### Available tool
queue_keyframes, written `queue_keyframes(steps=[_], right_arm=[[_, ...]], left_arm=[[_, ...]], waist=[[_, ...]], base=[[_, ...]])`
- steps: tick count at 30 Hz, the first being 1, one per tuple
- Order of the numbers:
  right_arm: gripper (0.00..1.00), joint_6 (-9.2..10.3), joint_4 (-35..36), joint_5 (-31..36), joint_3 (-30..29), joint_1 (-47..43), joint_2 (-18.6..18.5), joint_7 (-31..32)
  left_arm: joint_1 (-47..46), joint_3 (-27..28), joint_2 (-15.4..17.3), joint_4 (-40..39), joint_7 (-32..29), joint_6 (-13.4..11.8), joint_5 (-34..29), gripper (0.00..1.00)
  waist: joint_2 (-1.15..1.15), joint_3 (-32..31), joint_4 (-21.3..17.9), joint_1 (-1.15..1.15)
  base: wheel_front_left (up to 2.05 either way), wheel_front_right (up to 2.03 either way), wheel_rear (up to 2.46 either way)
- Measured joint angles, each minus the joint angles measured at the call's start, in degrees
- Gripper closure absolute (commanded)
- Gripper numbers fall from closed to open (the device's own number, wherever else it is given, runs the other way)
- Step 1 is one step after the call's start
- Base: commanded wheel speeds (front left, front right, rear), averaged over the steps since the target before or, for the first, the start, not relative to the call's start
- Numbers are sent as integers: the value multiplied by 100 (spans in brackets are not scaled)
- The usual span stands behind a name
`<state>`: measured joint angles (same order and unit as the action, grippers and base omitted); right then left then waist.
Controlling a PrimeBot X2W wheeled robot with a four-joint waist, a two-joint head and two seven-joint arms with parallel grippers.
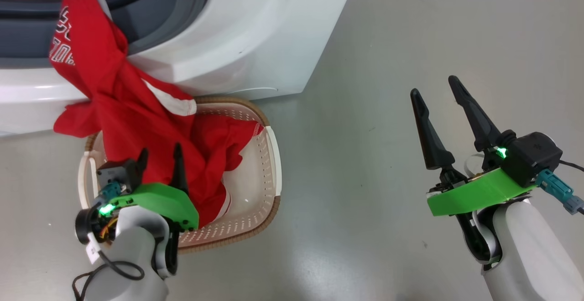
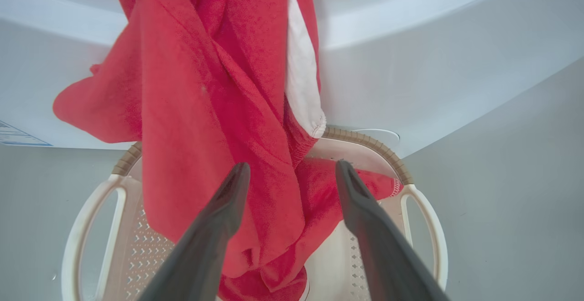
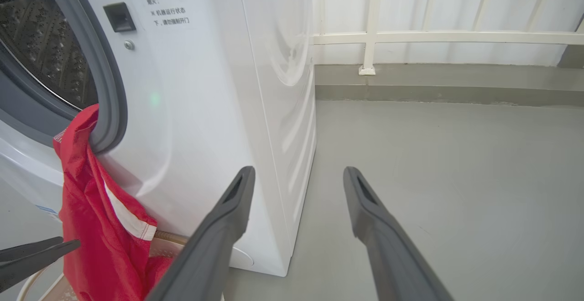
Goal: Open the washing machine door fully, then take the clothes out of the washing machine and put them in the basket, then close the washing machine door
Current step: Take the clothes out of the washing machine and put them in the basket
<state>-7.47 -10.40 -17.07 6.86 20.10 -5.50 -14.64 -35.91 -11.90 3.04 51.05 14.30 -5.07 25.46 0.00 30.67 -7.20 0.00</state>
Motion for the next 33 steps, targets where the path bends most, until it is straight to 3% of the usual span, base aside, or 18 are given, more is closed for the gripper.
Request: queue_keyframes(steps=[19,33], right_arm=[[0,0,-8,3,-36,-115,-10,0],[0,0,-2,42,-67,-135,-14,0]], left_arm=[[1079,446,7,-2853,19,-263,-748,0],[1948,316,25,-4581,-172,-811,-1048,0]], waist=[[0,-207,98,0],[0,-287,110,0]], base=[[0,0,0],[0,0,0]])
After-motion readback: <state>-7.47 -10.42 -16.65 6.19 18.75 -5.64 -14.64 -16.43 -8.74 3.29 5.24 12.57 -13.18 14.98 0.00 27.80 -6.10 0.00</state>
